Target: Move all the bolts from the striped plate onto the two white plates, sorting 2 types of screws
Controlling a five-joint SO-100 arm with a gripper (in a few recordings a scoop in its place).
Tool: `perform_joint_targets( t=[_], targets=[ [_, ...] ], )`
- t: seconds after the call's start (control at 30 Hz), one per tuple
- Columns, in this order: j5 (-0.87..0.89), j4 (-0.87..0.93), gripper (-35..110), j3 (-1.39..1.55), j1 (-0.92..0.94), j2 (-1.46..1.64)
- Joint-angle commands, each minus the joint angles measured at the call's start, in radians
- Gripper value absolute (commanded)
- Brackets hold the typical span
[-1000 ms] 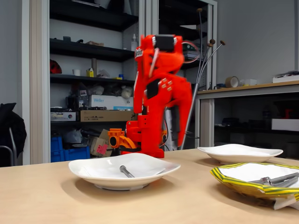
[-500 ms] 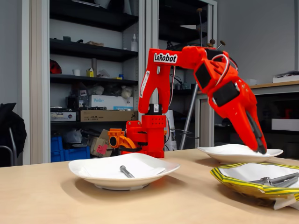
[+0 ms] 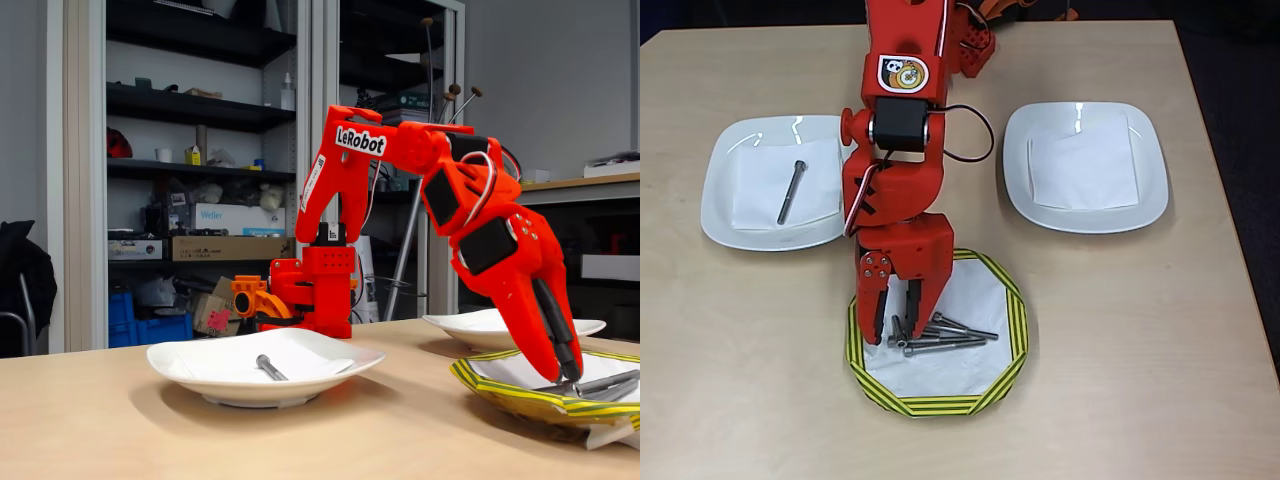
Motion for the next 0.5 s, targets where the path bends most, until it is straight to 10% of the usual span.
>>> perform_joint_targets(
  t=[0.0, 0.47],
  targets=[
    [0.031, 0.000, 13, -0.035, -0.005, -0.003],
    [0.072, -0.008, 0, -0.026, -0.012, -0.041]
  ],
)
